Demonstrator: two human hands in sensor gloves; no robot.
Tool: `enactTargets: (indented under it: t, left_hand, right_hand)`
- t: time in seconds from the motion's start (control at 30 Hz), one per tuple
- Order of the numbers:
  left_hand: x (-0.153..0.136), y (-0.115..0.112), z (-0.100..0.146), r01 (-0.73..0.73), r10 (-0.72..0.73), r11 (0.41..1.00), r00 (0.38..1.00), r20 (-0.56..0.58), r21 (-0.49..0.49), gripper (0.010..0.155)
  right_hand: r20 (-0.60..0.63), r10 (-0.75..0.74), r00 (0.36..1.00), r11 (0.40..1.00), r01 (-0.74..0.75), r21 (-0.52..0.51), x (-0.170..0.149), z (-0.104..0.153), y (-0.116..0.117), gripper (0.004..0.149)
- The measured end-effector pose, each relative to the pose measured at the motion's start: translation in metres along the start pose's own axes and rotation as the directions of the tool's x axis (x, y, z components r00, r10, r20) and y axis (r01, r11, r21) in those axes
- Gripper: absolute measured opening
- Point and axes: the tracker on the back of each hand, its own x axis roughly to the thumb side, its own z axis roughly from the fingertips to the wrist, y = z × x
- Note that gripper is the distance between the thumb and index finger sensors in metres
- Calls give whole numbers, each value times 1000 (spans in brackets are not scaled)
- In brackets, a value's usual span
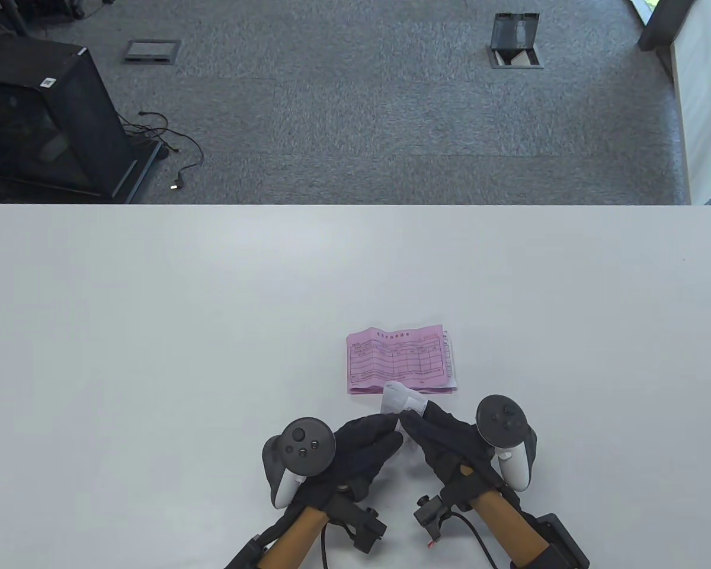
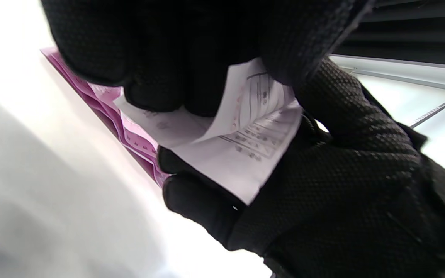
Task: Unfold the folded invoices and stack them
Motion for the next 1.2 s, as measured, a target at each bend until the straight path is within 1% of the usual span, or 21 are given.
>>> enactTargets:
  t: [0.1,0.17,0.23,0.27,0.37,0.47,0.53,0.63,0.67,0.7,0.77,0.8,0.83,0.9,0.97,1.0,1.03,1.07,1.13,1.17,1.2]
  left_hand:
    - [-4,4,2,-28,28,999,999,-18,20,40]
    - [-8,8,2,-69,70,997,997,-32,41,40]
    - [-11,12,4,-104,107,993,993,-47,62,40]
    - [-12,15,5,-107,112,990,992,-59,87,41]
    - [-16,29,8,-69,84,987,992,-99,145,41]
    - [-21,43,11,-18,46,985,986,-159,173,42]
    - [-27,48,13,-1,39,984,977,-208,180,42]
    - [-34,46,11,43,1,988,961,-277,152,43]
    - [-34,44,10,67,-23,987,957,-289,145,43]
    - [-33,42,9,114,-69,985,949,-307,129,44]
    - [-32,37,7,221,-188,973,923,-336,62,47]
    - [-30,33,6,299,-272,954,899,-342,28,51]
    - [-29,30,5,356,-334,934,881,-335,6,54]
    - [-27,20,2,495,-486,867,811,-327,-62,61]
    - [-25,12,-1,597,-602,794,745,-288,-115,66]
    - [-24,9,-3,614,-627,777,732,-267,-139,68]
    - [-23,5,-5,639,-664,747,700,-263,-186,71]
    - [-22,2,-6,663,-694,719,671,-259,-208,74]
    - [-21,-5,-8,728,-774,633,582,-249,-265,81]
    - [-19,-7,-8,767,-813,581,533,-232,-274,83]
    - [-18,-8,-7,779,-822,568,522,-228,-266,87]
  right_hand:
    - [21,0,1000,1000,0,-4,0,-1,-2,58]
    - [32,-33,999,999,32,12,1,-2,-5,55]
    - [30,-36,999,999,36,3,1,-2,-9,47]
    - [31,-20,999,1000,21,-9,1,-3,-11,45]
    - [37,105,994,990,-101,-96,3,-3,-24,42]
    - [10,195,981,963,-190,-190,3,-3,-41,41]
    - [-26,244,969,946,-244,-214,1,-4,-50,41]
    - [-36,318,948,930,-319,-182,-3,-6,-54,40]
    - [-27,341,940,920,-340,-194,-5,-7,-53,40]
    - [-46,378,925,903,-379,-200,-5,-7,-51,39]
    - [-70,503,862,842,-506,-186,-6,-8,-48,39]
    - [-84,580,810,794,-585,-166,-7,-9,-44,39]
    - [-97,621,778,763,-628,-154,-8,-9,-42,39]
    - [-119,734,668,658,-744,-118,-11,-11,-33,39]
    - [-111,801,588,579,-809,-103,-13,-11,-26,39]
    - [-108,811,574,565,-818,-103,-14,-11,-25,39]
    - [-108,835,539,530,-842,-101,-15,-11,-22,39]
    - [-108,849,517,508,-855,-104,-15,-11,-20,39]
    - [-116,864,489,479,-871,-107,-15,-10,-18,39]
    - [-121,876,467,456,-883,-107,-15,-9,-17,39]
    - [-124,879,460,449,-887,-108,-15,-9,-17,39]
